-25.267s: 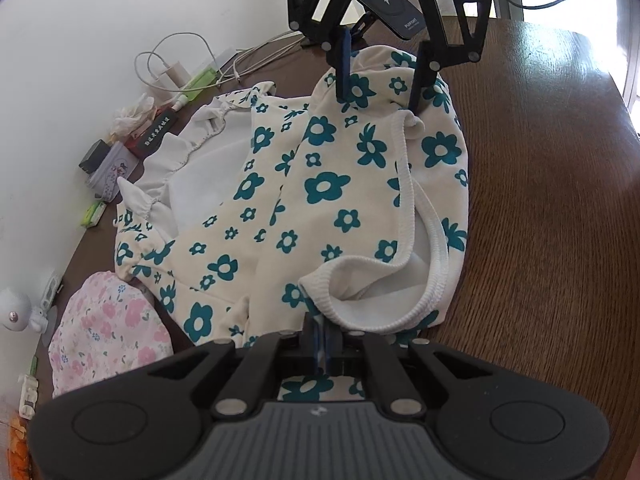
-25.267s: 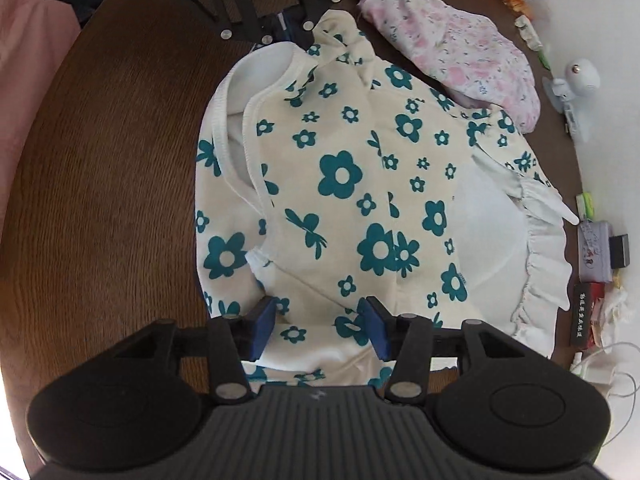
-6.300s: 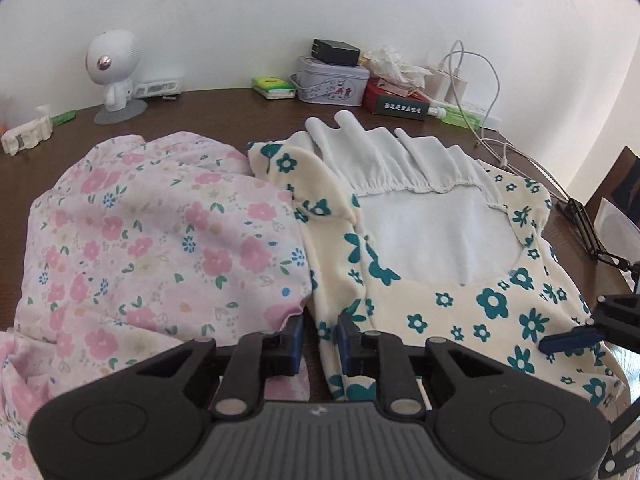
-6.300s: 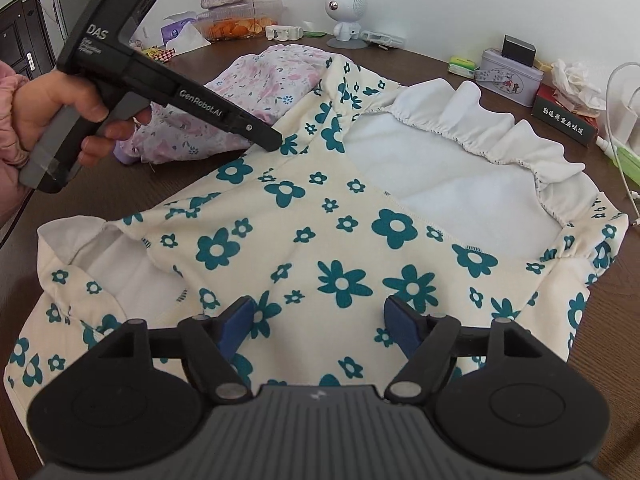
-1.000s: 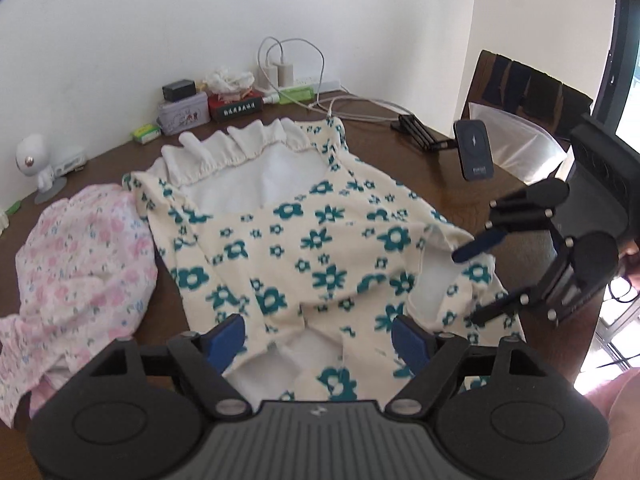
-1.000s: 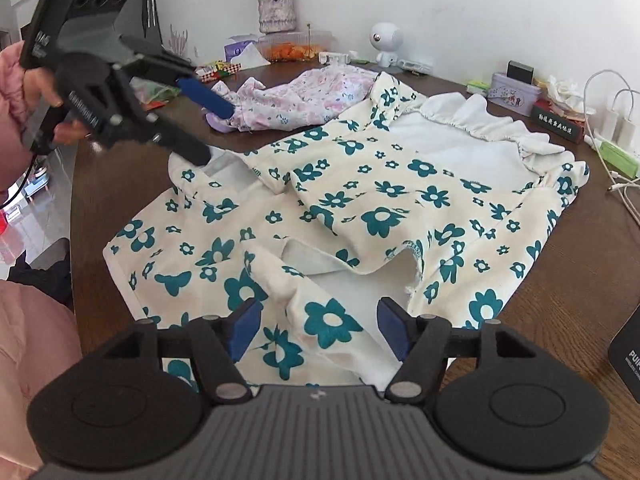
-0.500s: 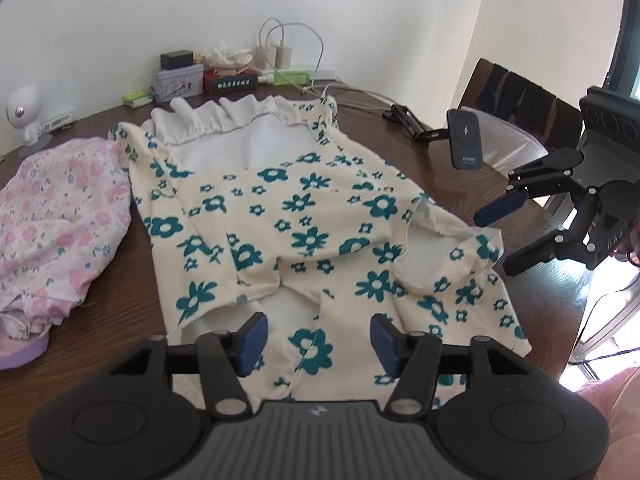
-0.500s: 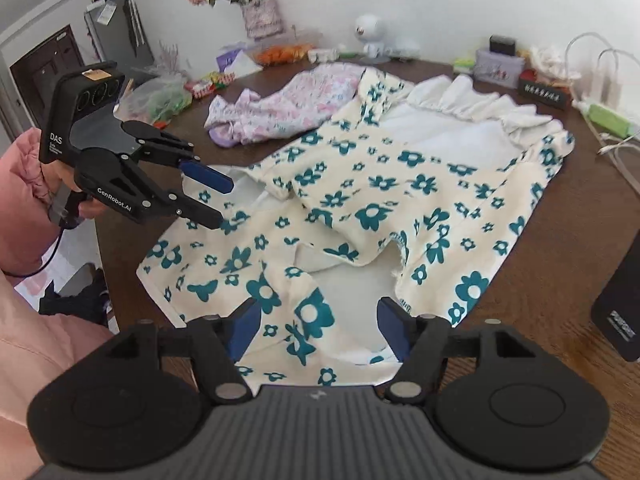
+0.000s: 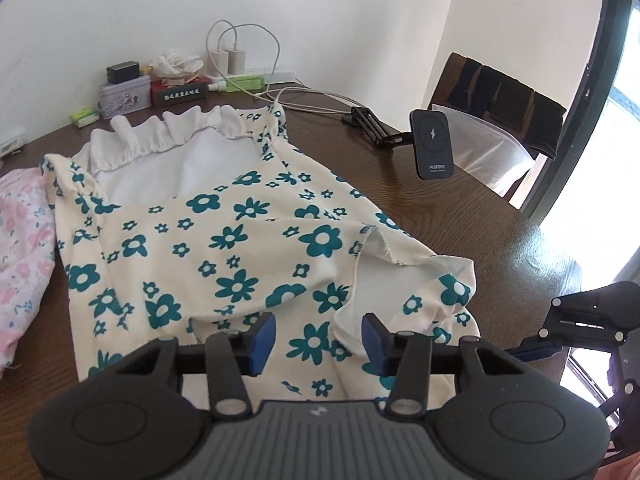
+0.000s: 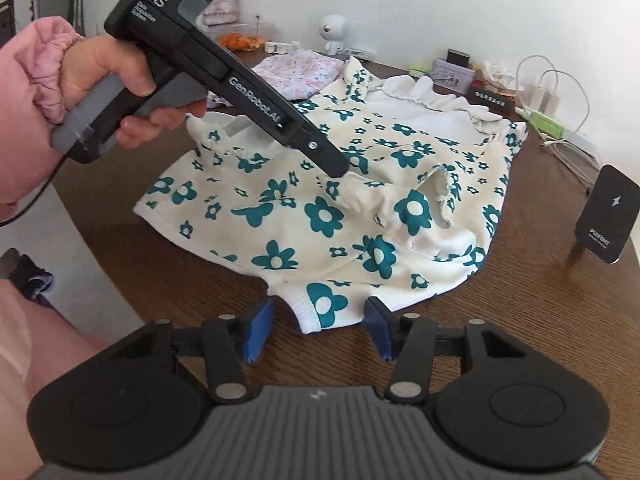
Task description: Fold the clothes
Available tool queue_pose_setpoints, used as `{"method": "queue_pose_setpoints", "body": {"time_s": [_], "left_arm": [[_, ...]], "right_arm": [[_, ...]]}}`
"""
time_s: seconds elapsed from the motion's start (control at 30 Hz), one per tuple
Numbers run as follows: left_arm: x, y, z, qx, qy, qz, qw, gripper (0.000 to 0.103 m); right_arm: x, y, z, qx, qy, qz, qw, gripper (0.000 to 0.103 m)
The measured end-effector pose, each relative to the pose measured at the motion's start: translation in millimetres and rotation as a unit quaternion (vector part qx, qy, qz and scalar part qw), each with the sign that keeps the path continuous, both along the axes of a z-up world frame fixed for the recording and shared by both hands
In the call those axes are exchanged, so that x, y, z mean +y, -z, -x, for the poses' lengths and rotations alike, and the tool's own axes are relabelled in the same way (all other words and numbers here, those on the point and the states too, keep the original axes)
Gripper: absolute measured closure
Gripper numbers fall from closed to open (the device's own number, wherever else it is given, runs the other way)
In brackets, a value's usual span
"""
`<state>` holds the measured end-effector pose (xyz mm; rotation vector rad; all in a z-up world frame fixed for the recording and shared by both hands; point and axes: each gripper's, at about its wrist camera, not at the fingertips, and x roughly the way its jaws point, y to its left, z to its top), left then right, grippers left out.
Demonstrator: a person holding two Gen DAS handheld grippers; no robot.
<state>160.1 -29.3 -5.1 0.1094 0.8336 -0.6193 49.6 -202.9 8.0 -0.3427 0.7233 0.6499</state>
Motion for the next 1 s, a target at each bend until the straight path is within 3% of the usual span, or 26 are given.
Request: {"method": "queue_pose_setpoints", "body": {"time_s": [0.07, 0.13, 0.17, 0.33, 0.53, 0.63, 0.67, 0.7, 0.77, 0.83, 0.9, 1.0], "left_arm": [[9, 3, 2, 0.002, -0.006, 0.006, 1.0, 0.057], [16, 5, 6, -0.002, -0.011, 0.001, 0.9999, 0.058], [19, 7, 8, -0.004, -0.012, -0.002, 0.9999, 0.058], [29, 18, 10, 0.001, -0.012, -0.013, 0.9998, 0.07], [31, 21, 12, -0.013, -0.005, -0.02, 0.9997, 0.071], [27, 18, 11, -0.014, -0.002, -0.029, 0.9995, 0.07], [26, 13, 11, -0.018, 0.004, -0.021, 0.9996, 0.069], [24, 7, 12, -0.023, 0.011, -0.011, 0.9996, 0.067], [13, -10, 16, -0.042, 0.053, 0.011, 0.9977, 0.056], [-9, -24, 20, -0.053, 0.114, 0.017, 0.9919, 0.041], [-40, -31, 22, -0.055, 0.176, 0.004, 0.9828, 0.041], [-89, -25, 20, -0.044, 0.239, -0.047, 0.969, 0.041]], "right_arm": [[5, 4, 4, -0.017, 0.024, 0.005, 1.0, 0.062], [6, 5, 6, -0.025, 0.051, -0.002, 0.998, 0.079], [5, 6, 8, -0.025, 0.061, -0.009, 0.998, 0.093], [-1, 3, 25, -0.044, 0.121, -0.03, 0.991, 0.097], [-5, 12, 40, -0.033, 0.161, -0.049, 0.985, 0.097], [-5, 12, 45, -0.043, 0.156, -0.057, 0.985, 0.092], [-5, 10, 46, -0.045, 0.152, -0.063, 0.985, 0.083], [-5, 6, 48, -0.05, 0.147, -0.067, 0.986, 0.066], [-5, -4, 51, -0.062, 0.137, -0.072, 0.986, 0.054], [-10, -14, 51, -0.067, 0.132, -0.089, 0.985, 0.053], [-12, -19, 43, -0.064, 0.131, -0.102, 0.984, 0.053], [-8, -20, 32, -0.062, 0.123, -0.096, 0.986, 0.053]]}}
